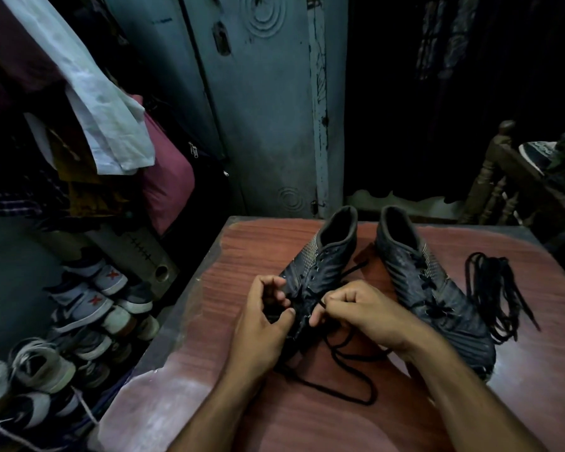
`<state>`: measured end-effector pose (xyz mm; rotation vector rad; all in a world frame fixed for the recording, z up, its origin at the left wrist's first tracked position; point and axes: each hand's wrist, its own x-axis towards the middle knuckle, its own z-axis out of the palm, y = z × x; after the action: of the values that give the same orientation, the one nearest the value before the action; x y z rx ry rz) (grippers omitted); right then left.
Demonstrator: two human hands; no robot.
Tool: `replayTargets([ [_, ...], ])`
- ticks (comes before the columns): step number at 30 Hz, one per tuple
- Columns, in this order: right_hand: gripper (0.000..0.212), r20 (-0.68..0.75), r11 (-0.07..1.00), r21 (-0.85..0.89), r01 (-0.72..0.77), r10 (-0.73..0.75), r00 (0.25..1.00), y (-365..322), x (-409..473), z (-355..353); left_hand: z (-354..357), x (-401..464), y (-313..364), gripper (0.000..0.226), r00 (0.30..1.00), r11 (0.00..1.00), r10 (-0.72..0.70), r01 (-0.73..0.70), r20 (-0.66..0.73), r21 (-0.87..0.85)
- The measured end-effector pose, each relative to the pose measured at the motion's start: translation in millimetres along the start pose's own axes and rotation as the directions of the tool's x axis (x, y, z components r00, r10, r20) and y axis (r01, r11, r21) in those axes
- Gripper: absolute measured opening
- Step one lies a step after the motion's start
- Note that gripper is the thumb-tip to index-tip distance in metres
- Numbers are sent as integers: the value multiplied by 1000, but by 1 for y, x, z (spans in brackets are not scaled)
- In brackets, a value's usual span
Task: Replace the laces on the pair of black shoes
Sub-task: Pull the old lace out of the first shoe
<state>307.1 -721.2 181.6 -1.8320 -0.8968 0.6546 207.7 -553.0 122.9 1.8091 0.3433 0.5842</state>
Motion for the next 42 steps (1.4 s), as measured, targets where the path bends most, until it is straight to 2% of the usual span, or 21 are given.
replayTargets([
  [3, 31, 93, 1000, 28, 5, -7, 996, -2, -4, -8, 1, 0, 0, 52, 1000, 999, 12, -11, -29, 45],
  [6, 37, 92, 997, 50, 57, -61, 994, -1, -4, -9, 2, 1, 2, 52, 998, 993, 38, -32, -53, 111],
  [9, 33, -39, 975, 123, 186, -183, 982, -1, -3, -11, 3, 0, 6, 49, 996, 990, 62, -53, -60, 133],
  [13, 34, -292, 892, 221, 393, -324, 900, -3, -1, -17, 3, 3, 4, 41, 996, 995, 29, -21, -80, 100],
  [16, 32, -375, 875, 190, 446, -356, 856, -3, -1, -17, 3, 3, 3, 35, 996, 998, 21, -16, -82, 68],
  [18, 31, -412, 906, 58, 420, -361, 836, 1, 1, -15, 1, 2, 4, 33, 994, 999, 18, -14, -108, 34],
  [20, 33, -431, 934, -160, 318, -356, 829, 8, 4, -14, -1, 1, 6, 31, 989, 1000, 18, -18, -148, -2],
  [24, 39, -371, 893, -450, -15, -171, 913, 18, 5, -10, 0, 0, 8, 30, 990, 990, 63, -47, -123, 135],
  [26, 40, -403, 844, -514, -151, -82, 911, 19, 5, -8, 0, -1, 9, 32, 993, 985, 55, -36, -109, 170],
  [30, 37, -476, 790, -548, -275, -24, 879, 14, 4, -8, 3, -2, 12, 22, 994, 977, 45, -23, -99, 211],
  [34, 32, -515, 791, -556, -255, -87, 853, 14, 3, -4, 5, -1, 12, 28, 994, 957, 58, -30, -89, 288],
  [37, 27, -541, 850, -511, -124, -207, 815, 12, 4, -3, 6, 1, 9, 24, 994, 936, 66, -30, -92, 351],
  [40, 15, -402, 878, -478, -19, -200, 893, 8, 7, 5, 7, 1, 9, 20, 991, 922, 79, -33, -105, 385],
  [42, 15, -282, 834, -550, -46, -134, 950, 7, 7, 14, 7, 0, 10, 20, 992, 919, 78, -33, -100, 394],
])
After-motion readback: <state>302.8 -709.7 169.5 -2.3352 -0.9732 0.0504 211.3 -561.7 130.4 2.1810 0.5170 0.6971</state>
